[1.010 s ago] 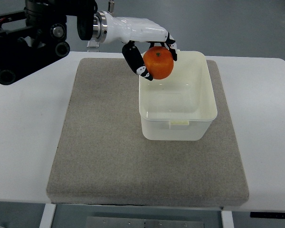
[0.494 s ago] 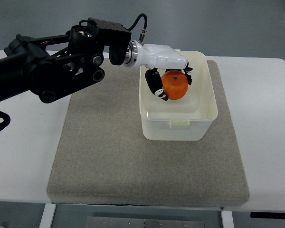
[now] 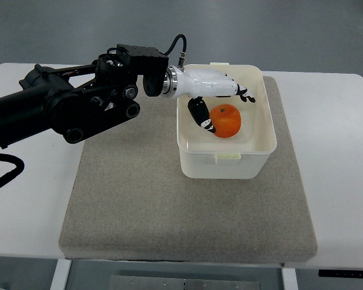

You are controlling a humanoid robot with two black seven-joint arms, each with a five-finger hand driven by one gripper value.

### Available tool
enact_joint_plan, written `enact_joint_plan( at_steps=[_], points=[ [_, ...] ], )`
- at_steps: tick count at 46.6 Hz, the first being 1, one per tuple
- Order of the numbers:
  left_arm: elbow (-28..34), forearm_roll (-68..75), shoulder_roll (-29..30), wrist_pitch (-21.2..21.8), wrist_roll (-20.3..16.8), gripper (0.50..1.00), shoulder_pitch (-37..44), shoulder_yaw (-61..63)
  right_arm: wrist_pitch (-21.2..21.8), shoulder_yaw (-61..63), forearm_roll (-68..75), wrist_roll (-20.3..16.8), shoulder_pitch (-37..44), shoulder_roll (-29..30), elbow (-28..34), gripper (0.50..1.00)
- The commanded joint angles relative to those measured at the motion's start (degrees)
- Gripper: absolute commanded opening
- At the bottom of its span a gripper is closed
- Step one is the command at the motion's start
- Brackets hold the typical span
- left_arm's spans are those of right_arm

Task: Put orange in box with left hand

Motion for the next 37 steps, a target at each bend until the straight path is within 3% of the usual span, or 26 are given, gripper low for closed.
enact_joint_plan(
  at_steps=[1,12,23,37],
  points=[
    [0.08,-0.45,0.00,0.03,0.02,0.992,0.10,-0.11,0.00,0.00,0.00,0.00,0.00,0.00,0.00,0.926],
    [-0.01,-4.22,0.53,0.64,0.02,0.994,-0.16,-1.95,0.00,0.00,0.00,0.00,0.00,0.00,0.00,0.926],
    [-0.01,-28.02,3.95,6.00,-0.06,0.996,-0.43,-2.66,0.00,0.00,0.00,0.00,0.00,0.00,0.00,0.926],
    [1.22,-49.75,10.64,8.81,-0.07,0.996,0.45,-4.85,0.00,0.00,0.00,0.00,0.00,0.00,0.00,0.926]
  ],
)
